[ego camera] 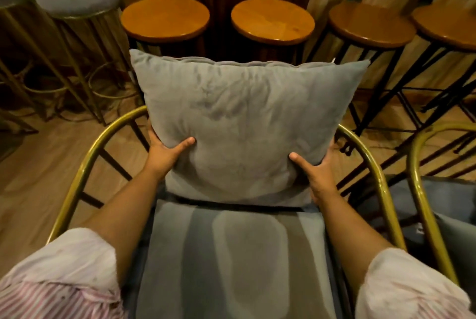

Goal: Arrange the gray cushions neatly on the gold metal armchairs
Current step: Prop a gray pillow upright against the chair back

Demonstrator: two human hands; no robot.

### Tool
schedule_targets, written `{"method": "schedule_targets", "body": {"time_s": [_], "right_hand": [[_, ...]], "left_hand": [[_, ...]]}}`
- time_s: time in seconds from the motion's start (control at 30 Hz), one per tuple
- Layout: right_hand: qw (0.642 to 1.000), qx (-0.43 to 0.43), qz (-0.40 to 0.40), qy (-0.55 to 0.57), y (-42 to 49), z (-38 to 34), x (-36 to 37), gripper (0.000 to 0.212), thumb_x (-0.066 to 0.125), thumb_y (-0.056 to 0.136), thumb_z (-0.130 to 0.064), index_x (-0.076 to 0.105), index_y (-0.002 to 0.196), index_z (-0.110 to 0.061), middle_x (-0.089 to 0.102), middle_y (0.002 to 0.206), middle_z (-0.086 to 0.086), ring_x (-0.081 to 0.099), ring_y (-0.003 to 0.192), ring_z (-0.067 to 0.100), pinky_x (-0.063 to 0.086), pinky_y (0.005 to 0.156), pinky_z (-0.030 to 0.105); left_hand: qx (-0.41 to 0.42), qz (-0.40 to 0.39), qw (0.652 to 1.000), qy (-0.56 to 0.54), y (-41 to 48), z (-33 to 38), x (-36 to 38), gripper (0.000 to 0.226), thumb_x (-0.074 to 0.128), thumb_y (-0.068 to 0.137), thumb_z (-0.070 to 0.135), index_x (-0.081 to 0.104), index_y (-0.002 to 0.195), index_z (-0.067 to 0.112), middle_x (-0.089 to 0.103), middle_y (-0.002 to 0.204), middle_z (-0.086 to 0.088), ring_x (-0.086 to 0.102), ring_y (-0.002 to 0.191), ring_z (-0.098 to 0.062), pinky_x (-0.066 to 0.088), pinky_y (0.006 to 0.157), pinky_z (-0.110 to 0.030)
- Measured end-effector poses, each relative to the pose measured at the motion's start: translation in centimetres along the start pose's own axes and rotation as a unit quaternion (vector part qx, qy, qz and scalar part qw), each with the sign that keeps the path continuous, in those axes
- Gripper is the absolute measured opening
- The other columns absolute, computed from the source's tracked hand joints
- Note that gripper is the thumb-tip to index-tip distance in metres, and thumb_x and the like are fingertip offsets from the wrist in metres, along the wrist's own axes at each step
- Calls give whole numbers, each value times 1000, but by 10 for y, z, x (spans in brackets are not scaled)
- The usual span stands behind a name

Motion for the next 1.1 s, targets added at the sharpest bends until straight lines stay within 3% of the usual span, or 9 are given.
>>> {"method": "schedule_targets", "body": {"time_s": [0.13, 0.23, 0.37, 0.5, 0.67, 0.77, 0.87, 1.0, 1.1], "right_hand": [[998, 58, -17, -5, -13, 36, 6, 128, 84, 43, -59, 17, 148, -35, 37, 148, -5, 41, 130, 16, 39, 110, 41], [997, 74, -12, -27, -8, 47, 8, 131, 81, 43, -66, 11, 150, -33, 30, 154, -3, 35, 138, 22, 33, 112, 37], [995, 72, -17, -62, 1, 63, 11, 119, 79, 65, -49, 2, 151, -24, 18, 158, 1, 24, 143, 24, 24, 109, 26], [993, 73, -36, -81, -1, 72, 10, 134, 72, 48, -74, 3, 151, -22, 15, 159, 3, 22, 144, 23, 22, 115, 30], [991, 58, -73, -95, -14, 47, -1, 90, 72, 81, -25, 14, 149, -20, 30, 152, 4, 32, 129, 10, 30, 106, 26], [979, 84, -125, -138, -41, 22, -21, 69, 63, 89, -32, 30, 148, -17, 47, 141, 1, 43, 127, 13, 34, 98, 20], [962, 84, -126, -227, -77, -14, -53, 52, 55, 91, -42, 57, 126, -4, 59, 124, 7, 53, 120, 20, 35, 88, 19], [959, 53, -80, -266, -131, -75, -112, 42, 57, 92, -35, 64, 114, -1, 64, 114, 12, 57, 115, 27, 38, 84, 23], [948, 17, -51, -313, -170, -112, -162, 38, 60, 91, -32, 64, 117, -5, 61, 123, 13, 56, 114, 28, 39, 89, 28]], "left_hand": [[-8, -13, 999, 32, -6, -23, 4, 93, 73, 78, 10, 13, 148, 10, 26, 156, -9, 30, 141, -24, 26, 93, -9], [-15, -15, 999, 48, 1, -30, 5, 94, 74, 77, 13, 14, 148, 11, 27, 155, -9, 32, 140, -24, 28, 99, -18], [-41, -36, 995, 80, 10, -45, 11, 103, 77, 74, 22, 8, 150, 13, 22, 157, -10, 28, 142, -27, 25, 112, -31], [-68, -35, 990, 121, 18, -54, 14, 113, 83, 66, 32, 10, 150, 12, 21, 157, -13, 26, 143, -30, 23, 118, -40], [-104, -38, 989, 102, -3, -38, 7, 127, 83, 55, 53, 7, 151, 20, 26, 156, -10, 29, 142, -33, 29, 116, -47], [-112, -45, 988, 94, -37, -23, 10, 106, 76, 72, 43, 10, 150, 17, 29, 155, -12, 35, 138, -34, 34, 112, -48], [-129, -115, 974, 145, -87, 9, 26, 101, 68, 74, 53, 13, 150, 17, 35, 152, -13, 42, 133, -38, 39, 108, -49], [-74, -208, 954, 204, -174, 76, 55, 74, 55, 90, 44, 26, 147, 9, 35, 151, -17, 46, 130, -36, 38, 108, -40], [-29, -259, 941, 215, -243, 121, 78, 64, 52, 92, 39, 35, 143, 4, 41, 147, -18, 44, 132, -32, 35, 106, -34]]}}
Point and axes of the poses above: each hand's wrist, its own y-axis towards the middle knuckle, its own x-axis out of the palm, z = x × y, the point moved 5 cm from there along y, towards the middle knuckle
